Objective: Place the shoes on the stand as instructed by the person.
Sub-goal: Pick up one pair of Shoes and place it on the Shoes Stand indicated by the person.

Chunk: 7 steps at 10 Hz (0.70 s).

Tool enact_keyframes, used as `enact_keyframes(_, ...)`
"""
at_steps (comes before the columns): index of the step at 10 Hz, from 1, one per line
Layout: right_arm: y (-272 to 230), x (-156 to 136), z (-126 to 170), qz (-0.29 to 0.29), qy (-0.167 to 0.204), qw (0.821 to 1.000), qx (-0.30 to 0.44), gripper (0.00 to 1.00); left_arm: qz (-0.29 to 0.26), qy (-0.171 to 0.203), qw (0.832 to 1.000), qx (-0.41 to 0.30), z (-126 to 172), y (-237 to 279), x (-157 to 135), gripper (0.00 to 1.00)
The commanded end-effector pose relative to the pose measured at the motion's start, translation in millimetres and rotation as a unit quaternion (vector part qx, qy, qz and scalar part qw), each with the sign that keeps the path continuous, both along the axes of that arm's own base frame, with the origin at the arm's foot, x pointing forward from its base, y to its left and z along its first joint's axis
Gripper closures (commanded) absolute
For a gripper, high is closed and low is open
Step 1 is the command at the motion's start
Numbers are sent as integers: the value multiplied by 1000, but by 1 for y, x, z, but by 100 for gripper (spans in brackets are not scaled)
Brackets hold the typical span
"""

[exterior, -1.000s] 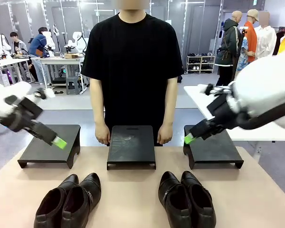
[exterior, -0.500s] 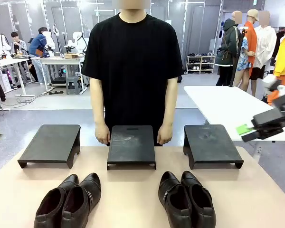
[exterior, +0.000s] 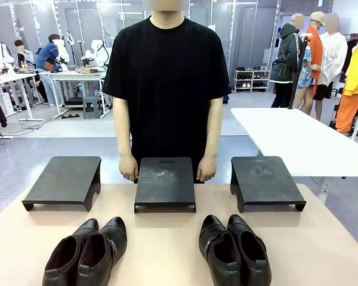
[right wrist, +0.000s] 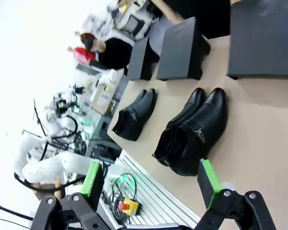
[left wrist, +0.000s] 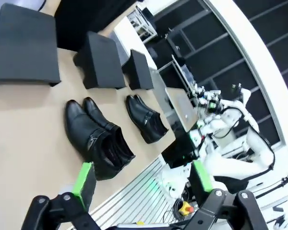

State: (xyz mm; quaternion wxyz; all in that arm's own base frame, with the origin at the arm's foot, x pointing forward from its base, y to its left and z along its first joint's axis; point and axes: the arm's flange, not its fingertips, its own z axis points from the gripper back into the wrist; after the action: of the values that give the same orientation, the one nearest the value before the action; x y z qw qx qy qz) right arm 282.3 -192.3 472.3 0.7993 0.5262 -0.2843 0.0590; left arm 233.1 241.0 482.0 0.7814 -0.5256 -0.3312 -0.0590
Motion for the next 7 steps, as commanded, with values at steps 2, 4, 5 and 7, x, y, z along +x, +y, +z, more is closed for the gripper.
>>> enact_keyframes(2,-14,-13,-24,-24,-3,999,23,0,48,-21,998,-29,-15,21,-29,0)
enact_keyframes(4,-21,-24,-26,-42,-18,999,22,0,70,-19,997,-34,-17,26,-36,0)
enact_keyframes(5,-17,-25,-26,-39,-33,999,14,0,57,-4,998,-25,-16,29,-37,0)
enact_keyframes(7,-27,-23,-28,-41,6,999,21,0,57,-4,998,-25,-16,29,-37,0)
